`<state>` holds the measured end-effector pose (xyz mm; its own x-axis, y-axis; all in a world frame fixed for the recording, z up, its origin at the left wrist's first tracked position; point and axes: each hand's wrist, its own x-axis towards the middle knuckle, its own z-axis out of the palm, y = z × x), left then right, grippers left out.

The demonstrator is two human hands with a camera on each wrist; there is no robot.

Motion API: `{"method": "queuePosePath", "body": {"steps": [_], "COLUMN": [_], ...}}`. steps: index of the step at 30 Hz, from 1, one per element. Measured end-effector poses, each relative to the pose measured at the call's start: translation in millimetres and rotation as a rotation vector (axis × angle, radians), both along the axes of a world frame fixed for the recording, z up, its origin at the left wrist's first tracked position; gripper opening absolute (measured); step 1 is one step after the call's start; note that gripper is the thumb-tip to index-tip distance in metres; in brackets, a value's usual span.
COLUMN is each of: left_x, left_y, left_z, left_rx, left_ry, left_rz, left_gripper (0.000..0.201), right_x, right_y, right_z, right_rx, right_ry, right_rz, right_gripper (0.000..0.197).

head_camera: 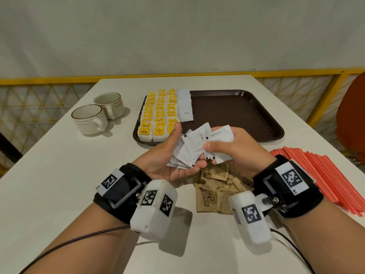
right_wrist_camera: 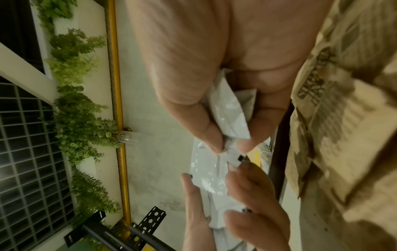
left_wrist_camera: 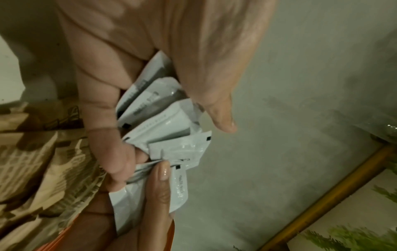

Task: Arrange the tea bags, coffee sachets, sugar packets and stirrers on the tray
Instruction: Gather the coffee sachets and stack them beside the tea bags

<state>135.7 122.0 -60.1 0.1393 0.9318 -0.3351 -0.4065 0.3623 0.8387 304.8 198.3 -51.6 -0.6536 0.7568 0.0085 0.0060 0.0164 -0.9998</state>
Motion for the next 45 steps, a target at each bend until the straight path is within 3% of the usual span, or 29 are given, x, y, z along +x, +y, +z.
{"method": "queuePosePath", "body": {"steps": [3, 9, 17, 22, 27, 30, 33, 37, 40, 45], "left_x": [2.4, 0.0, -4.3, -8.7, -6.5, -1.9, 3.0, 8.9, 10.9, 15.6], "left_y": [-0.3, 0.5, 2.6, 1.9, 5.2, 7.6, 8.6, 8.0, 5.4, 3.1], "left_z": [-0.7, 1.8, -0.9, 2.4, -1.6, -4.4, -3.9, -4.3, -5.0, -4.9], "left_rx": [0.001, 0.032, 0.000, 0.051, 0.143, 0.258, 0.353, 0.376, 0.396, 0.280], "left_ry": [0.014, -0.121, -0.214, -0.283, -0.133, 0.143, 0.373, 0.532, 0.508, 0.196], "left_rz": [-0.009, -0.030, 0.158, 0.181, 0.388, 0.467, 0.429, 0.380, 0.257, 0.143], "left_gripper": [0.062, 0.051, 0.039, 0.050, 0.006, 0.011, 0.011, 0.049, 0.046, 0.066], "right_x": [-0.9, 1.1, -0.9, 0.3, 0.0, -1.6, -4.2, -5.2, -6.7, -7.3], "right_y": [0.2, 3.2, 4.6, 6.4, 7.1, 5.4, 1.7, -2.7, -5.8, -8.5], "right_z": [-0.9, 2.3, 1.4, 2.7, -0.1, -1.4, -1.1, 2.0, 3.5, 4.9], "right_rx": [-0.033, -0.116, -0.149, -0.150, -0.054, 0.020, 0.078, 0.093, 0.035, -0.099], "right_ry": [0.035, 0.191, 0.208, 0.200, 0.136, 0.084, 0.056, 0.048, 0.104, 0.236], "right_rz": [-0.028, -0.139, -0.190, -0.237, -0.254, -0.257, -0.231, -0.182, -0.138, -0.067], "right_gripper": [0.024, 0.021, 0.023, 0.016, 0.022, 0.024, 0.025, 0.024, 0.023, 0.019]}}
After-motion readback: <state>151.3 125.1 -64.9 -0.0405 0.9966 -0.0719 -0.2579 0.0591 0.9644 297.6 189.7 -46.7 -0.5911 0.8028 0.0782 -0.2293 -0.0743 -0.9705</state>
